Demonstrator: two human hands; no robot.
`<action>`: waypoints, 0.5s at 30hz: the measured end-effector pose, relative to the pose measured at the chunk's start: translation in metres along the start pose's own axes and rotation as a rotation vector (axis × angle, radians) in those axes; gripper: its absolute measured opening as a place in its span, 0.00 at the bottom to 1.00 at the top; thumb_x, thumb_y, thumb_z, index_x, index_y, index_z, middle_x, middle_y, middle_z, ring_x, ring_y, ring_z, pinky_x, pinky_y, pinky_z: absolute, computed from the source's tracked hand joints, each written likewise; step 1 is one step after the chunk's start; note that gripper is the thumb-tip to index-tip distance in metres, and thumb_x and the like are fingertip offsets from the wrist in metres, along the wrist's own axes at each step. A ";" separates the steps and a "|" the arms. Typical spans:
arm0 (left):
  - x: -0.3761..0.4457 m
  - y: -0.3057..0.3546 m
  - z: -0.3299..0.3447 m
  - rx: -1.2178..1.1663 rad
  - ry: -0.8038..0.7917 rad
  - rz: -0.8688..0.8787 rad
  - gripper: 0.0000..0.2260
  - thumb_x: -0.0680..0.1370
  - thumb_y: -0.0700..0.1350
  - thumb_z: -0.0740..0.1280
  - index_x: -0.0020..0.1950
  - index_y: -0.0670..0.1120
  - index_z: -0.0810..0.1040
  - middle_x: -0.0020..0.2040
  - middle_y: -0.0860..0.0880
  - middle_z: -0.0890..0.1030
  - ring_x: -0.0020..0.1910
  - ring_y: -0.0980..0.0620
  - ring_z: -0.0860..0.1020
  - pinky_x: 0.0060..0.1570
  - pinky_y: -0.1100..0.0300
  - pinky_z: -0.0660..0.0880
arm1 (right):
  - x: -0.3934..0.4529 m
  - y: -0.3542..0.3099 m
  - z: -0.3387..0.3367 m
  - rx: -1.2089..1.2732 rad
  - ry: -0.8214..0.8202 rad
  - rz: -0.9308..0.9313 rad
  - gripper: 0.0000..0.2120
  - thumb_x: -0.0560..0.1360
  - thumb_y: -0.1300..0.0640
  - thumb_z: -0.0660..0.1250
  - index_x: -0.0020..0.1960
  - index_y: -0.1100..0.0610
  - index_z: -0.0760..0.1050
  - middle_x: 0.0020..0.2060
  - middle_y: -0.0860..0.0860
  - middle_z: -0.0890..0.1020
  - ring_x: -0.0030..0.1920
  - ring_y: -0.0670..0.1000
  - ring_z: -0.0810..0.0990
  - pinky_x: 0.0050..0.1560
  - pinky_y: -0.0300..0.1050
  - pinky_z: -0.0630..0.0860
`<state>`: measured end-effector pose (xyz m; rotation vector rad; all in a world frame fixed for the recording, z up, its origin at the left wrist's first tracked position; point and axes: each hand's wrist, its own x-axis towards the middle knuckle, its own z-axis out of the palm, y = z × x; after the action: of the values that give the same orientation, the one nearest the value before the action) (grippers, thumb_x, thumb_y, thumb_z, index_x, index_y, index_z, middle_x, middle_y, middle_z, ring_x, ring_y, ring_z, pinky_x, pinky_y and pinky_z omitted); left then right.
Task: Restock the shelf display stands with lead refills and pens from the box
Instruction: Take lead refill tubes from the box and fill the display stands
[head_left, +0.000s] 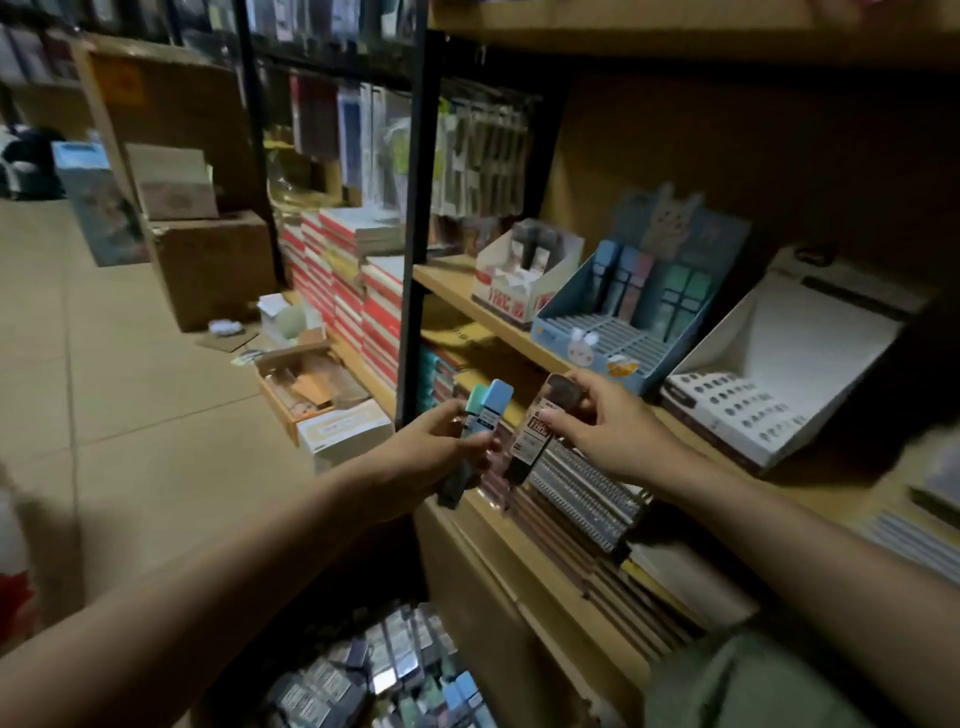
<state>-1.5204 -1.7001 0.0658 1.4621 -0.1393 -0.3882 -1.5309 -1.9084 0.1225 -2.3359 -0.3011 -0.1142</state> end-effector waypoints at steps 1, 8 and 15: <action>0.004 0.008 0.005 -0.035 -0.013 -0.013 0.10 0.79 0.38 0.64 0.59 0.49 0.76 0.43 0.48 0.83 0.35 0.55 0.83 0.31 0.61 0.77 | 0.001 -0.002 -0.010 -0.047 0.034 -0.016 0.05 0.76 0.52 0.70 0.51 0.47 0.74 0.43 0.44 0.80 0.43 0.44 0.80 0.46 0.41 0.76; 0.033 0.060 0.007 -0.130 -0.038 0.001 0.11 0.80 0.40 0.62 0.60 0.51 0.75 0.50 0.45 0.79 0.48 0.49 0.77 0.41 0.55 0.76 | 0.032 -0.030 -0.072 -0.172 0.205 -0.070 0.17 0.71 0.56 0.75 0.57 0.44 0.74 0.49 0.43 0.79 0.48 0.47 0.81 0.49 0.49 0.82; 0.057 0.089 -0.008 -0.211 -0.020 0.037 0.10 0.81 0.39 0.62 0.61 0.46 0.73 0.47 0.46 0.78 0.43 0.53 0.77 0.39 0.60 0.74 | 0.116 -0.059 -0.104 -0.183 0.427 -0.144 0.12 0.76 0.57 0.71 0.57 0.48 0.77 0.46 0.45 0.80 0.41 0.44 0.82 0.37 0.37 0.80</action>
<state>-1.4495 -1.7063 0.1448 1.2467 -0.1371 -0.3762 -1.4331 -1.9208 0.2566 -2.3923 -0.2505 -0.7268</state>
